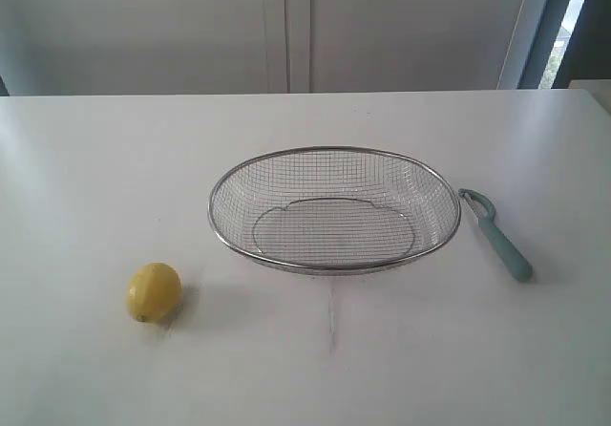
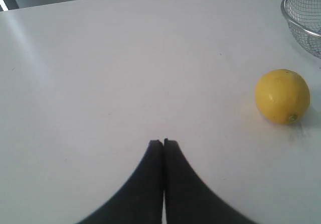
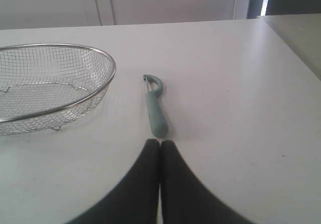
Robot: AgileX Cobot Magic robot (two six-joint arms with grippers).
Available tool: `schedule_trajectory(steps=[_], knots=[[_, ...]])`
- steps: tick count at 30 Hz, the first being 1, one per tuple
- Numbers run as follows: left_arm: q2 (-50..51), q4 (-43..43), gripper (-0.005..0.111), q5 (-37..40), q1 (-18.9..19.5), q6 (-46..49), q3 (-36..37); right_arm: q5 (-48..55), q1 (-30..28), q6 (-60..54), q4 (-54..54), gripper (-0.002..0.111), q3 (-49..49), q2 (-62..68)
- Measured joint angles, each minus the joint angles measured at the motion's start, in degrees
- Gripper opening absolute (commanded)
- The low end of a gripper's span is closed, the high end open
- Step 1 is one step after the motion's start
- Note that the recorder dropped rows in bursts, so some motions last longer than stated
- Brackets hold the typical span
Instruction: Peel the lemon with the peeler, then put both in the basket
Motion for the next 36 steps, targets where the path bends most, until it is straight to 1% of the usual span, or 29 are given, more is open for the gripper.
schedule_trajectory(steps=[31,34,36], knots=[[0.00,0.00,0.000,0.00,0.00,0.00,0.00,-0.20,0.00,0.00,0.00,0.000,0.00,0.00],[0.00,0.00,0.000,0.00,0.00,0.00,0.00,-3.60,0.00,0.00,0.00,0.000,0.00,0.00],[0.00,0.00,0.000,0.00,0.00,0.00,0.00,-8.24,0.00,0.00,0.00,0.000,0.12,0.00]])
